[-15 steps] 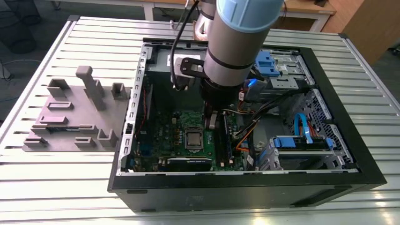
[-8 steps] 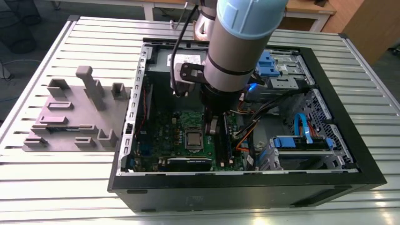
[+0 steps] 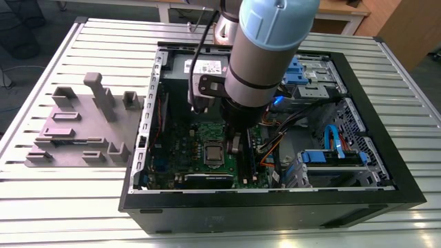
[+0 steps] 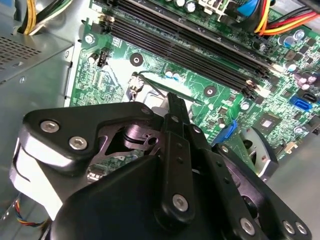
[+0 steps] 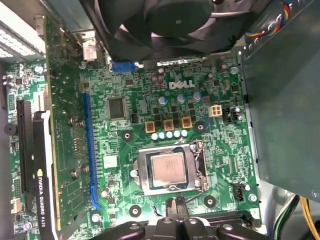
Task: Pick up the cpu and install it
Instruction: 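Install the first cpu locking lever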
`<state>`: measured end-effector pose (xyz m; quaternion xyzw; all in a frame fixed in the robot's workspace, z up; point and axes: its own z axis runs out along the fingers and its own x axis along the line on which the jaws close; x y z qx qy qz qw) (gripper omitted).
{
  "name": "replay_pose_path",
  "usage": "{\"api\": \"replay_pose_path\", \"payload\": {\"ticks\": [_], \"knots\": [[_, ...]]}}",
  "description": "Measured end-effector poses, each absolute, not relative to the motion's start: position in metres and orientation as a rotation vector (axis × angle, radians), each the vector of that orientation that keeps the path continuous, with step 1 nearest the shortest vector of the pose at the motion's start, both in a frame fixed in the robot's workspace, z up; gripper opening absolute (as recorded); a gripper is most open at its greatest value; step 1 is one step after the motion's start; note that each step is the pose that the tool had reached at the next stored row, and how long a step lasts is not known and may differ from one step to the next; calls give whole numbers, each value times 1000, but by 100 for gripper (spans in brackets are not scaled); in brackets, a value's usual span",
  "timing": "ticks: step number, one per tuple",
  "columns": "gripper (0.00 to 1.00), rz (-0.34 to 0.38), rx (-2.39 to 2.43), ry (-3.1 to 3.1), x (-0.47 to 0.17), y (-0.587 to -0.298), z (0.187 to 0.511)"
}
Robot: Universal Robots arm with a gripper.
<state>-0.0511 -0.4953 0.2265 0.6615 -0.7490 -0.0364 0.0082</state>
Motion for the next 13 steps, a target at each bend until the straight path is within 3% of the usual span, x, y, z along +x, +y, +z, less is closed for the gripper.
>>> {"api": "replay_pose_path", "payload": {"ticks": [13], "knots": [[10,-112,2113,-2297,-50,-498,224]]}}
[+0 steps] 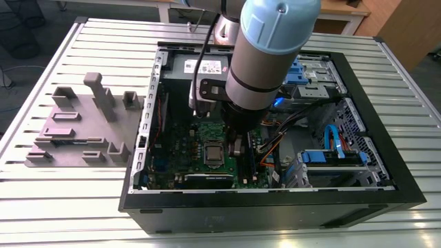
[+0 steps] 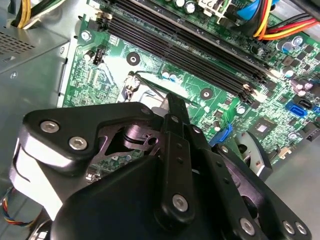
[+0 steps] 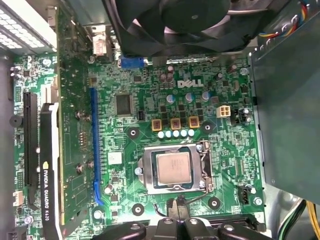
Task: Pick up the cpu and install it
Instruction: 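Install the first cpu locking lever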
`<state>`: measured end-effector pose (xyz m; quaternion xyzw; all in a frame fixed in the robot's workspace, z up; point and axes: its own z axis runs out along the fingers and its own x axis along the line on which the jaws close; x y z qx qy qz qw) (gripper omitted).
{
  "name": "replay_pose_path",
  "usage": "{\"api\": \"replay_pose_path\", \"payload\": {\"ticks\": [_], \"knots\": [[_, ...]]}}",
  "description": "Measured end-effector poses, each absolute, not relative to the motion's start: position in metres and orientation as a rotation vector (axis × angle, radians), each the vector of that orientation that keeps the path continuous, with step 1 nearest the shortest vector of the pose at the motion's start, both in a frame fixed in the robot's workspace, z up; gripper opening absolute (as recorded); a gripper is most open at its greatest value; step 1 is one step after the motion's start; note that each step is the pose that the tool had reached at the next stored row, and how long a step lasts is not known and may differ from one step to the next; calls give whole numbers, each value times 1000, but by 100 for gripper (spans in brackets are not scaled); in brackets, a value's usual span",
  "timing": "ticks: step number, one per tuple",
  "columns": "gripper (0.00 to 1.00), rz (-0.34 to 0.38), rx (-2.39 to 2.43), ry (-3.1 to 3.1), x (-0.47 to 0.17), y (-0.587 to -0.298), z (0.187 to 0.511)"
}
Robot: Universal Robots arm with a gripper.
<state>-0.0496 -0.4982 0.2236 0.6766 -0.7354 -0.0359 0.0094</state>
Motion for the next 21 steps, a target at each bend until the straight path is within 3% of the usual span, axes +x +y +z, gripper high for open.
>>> {"api": "replay_pose_path", "payload": {"ticks": [21], "knots": [[10,-84,2228,-2180,-50,-501,215]]}}
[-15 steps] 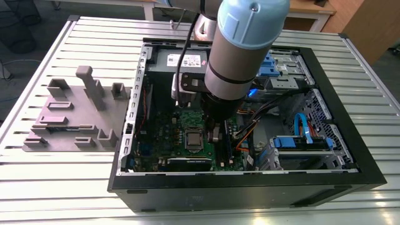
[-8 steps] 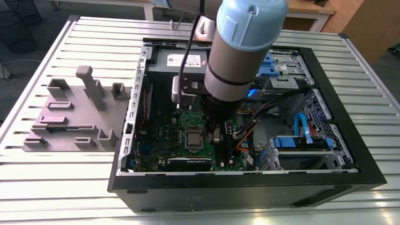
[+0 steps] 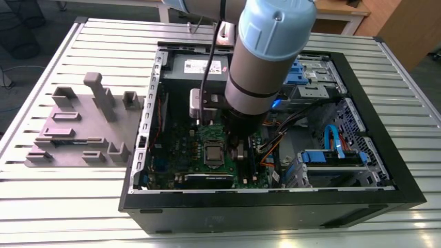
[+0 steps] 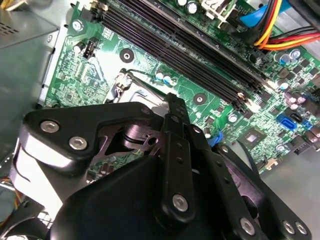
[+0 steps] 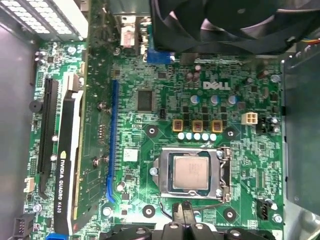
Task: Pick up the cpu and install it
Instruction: 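Install the first cpu locking lever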
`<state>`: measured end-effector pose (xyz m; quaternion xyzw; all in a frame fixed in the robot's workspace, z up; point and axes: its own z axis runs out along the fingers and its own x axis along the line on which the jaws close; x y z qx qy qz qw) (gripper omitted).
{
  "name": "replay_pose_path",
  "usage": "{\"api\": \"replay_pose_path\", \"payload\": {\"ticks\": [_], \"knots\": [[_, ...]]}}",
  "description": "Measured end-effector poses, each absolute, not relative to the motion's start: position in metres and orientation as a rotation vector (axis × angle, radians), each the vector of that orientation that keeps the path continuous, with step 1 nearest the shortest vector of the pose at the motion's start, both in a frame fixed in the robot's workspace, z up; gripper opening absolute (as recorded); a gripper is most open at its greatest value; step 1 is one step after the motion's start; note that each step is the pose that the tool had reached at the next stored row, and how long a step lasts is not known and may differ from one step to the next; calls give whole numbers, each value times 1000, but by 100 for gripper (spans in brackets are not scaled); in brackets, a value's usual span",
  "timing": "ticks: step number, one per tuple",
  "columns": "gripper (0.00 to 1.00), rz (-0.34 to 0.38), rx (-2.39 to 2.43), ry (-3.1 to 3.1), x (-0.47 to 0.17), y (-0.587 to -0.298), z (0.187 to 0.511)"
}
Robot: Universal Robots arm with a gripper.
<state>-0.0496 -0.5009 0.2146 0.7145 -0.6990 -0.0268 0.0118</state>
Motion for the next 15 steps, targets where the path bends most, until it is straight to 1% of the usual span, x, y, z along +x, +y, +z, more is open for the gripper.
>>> {"api": "replay_pose_path", "payload": {"ticks": [15], "knots": [[10,-63,2262,-2125,-50,-506,200]]}}
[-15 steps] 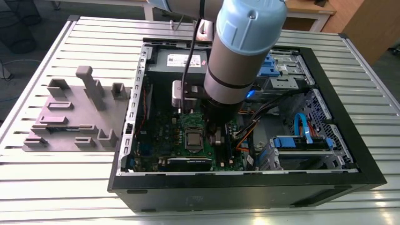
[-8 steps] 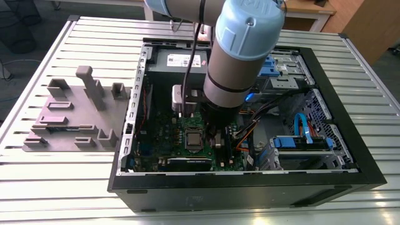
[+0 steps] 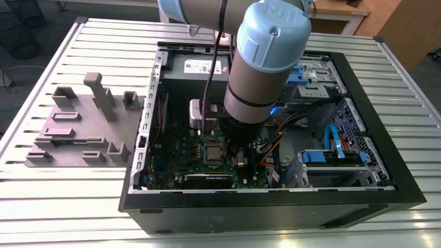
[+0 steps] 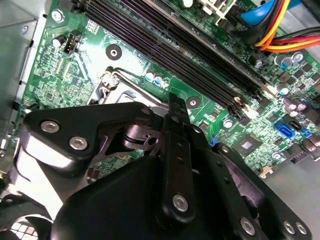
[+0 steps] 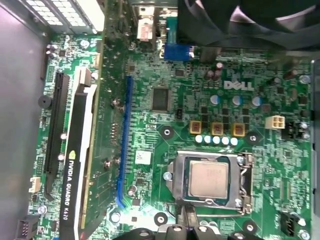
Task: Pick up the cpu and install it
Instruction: 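Install the first cpu locking lever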
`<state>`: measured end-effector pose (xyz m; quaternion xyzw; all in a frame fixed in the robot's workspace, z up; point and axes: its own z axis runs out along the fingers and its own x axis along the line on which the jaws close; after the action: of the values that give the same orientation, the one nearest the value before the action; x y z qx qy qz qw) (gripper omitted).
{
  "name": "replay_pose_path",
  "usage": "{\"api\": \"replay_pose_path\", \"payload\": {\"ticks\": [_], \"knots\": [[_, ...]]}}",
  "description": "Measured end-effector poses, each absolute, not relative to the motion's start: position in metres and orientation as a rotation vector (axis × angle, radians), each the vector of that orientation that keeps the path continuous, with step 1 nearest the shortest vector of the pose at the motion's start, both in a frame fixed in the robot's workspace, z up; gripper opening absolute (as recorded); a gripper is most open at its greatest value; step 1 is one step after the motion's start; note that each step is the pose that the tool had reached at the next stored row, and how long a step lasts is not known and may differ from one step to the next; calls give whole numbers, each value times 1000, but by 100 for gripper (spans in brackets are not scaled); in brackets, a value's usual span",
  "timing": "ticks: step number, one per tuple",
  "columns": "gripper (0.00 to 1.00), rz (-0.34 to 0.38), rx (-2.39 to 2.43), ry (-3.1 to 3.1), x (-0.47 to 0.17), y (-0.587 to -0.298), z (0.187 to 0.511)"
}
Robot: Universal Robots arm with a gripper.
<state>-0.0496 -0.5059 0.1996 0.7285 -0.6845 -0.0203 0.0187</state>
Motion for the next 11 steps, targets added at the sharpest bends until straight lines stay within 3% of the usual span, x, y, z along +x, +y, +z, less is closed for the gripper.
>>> {"api": "replay_pose_path", "payload": {"ticks": [11], "knots": [[10,-62,2282,-2103,-50,-506,195]]}}
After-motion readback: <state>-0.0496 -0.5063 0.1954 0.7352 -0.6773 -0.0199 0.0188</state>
